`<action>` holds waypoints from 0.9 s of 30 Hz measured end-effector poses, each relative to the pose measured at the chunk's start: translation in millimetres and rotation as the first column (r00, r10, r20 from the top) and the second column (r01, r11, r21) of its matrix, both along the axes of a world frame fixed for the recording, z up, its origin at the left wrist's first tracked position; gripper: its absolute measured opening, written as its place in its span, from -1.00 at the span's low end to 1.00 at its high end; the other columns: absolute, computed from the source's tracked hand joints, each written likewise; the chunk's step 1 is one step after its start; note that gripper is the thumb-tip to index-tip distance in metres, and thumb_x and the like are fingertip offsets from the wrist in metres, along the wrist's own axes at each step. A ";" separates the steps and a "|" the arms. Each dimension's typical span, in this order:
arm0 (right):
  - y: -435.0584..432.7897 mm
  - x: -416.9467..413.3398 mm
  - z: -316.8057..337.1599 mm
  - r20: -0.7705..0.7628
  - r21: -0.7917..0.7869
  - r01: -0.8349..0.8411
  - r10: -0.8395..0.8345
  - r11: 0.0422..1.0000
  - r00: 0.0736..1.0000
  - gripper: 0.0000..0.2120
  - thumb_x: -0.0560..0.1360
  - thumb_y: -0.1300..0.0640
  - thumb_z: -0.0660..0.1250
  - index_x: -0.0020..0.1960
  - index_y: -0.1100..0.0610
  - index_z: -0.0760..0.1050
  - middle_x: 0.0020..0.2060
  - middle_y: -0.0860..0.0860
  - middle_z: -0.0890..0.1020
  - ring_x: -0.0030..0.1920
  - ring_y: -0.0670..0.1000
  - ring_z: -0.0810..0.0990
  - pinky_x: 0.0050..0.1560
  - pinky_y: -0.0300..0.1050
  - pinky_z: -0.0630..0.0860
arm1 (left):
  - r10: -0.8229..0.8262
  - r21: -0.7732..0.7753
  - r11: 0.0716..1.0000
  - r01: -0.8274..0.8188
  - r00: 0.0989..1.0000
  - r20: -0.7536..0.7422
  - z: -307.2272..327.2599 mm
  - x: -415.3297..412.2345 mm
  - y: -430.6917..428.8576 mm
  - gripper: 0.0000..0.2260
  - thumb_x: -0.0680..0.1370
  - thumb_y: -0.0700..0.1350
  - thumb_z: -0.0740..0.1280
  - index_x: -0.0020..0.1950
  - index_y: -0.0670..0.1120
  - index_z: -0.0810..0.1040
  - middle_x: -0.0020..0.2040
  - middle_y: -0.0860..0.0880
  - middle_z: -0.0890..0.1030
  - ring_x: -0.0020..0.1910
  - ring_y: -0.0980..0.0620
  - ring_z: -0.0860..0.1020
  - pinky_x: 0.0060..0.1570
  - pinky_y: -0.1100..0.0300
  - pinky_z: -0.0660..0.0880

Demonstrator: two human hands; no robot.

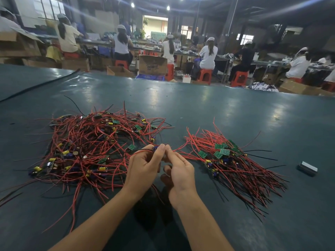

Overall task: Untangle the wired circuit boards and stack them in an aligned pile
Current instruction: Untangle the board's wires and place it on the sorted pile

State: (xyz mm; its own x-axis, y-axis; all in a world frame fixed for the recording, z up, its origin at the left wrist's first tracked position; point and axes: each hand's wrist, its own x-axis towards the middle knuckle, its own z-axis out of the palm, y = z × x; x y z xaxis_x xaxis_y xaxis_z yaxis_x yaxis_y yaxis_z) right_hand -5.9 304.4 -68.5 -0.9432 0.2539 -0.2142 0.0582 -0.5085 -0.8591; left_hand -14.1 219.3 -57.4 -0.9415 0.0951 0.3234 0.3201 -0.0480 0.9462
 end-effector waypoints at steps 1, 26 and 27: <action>-1.1 0.5 0.4 -0.003 -0.006 0.008 -0.008 1.000 1.000 -0.85 0.49 0.12 0.46 -0.24 0.04 0.74 -0.19 0.09 0.74 -0.12 0.13 0.61 0.06 0.11 0.57 | 0.014 0.021 1.000 -0.015 1.000 0.011 0.1 -0.8 1.0 -0.63 0.31 0.34 0.20 -0.52 0.15 0.57 -0.62 0.12 0.44 -0.59 0.23 0.42 -0.47 0.43 0.35; 21.7 -1.6 12.8 -0.137 -0.063 0.321 -0.326 0.945 0.935 -0.91 0.51 0.25 0.43 -0.08 0.09 0.68 -0.28 0.04 0.72 -0.33 -0.08 0.67 -0.49 -0.24 0.52 | 0.159 0.211 0.961 -0.177 0.982 0.100 -23.1 -26.1 -8.6 -0.60 0.63 0.02 0.23 -0.38 -0.10 0.44 -0.53 0.01 0.36 -0.55 0.09 0.31 -0.55 0.26 0.30; 22.2 -1.5 13.2 -0.135 -0.095 0.327 -0.338 0.940 0.931 -0.90 0.52 0.26 0.41 -0.04 0.10 0.65 -0.29 0.06 0.72 -0.35 -0.06 0.68 -0.48 -0.24 0.52 | 0.155 0.222 0.959 -0.177 0.981 0.113 -23.1 -26.5 -8.6 -0.59 0.63 0.02 0.23 -0.40 -0.08 0.45 -0.53 0.01 0.36 -0.55 0.09 0.31 -0.55 0.26 0.30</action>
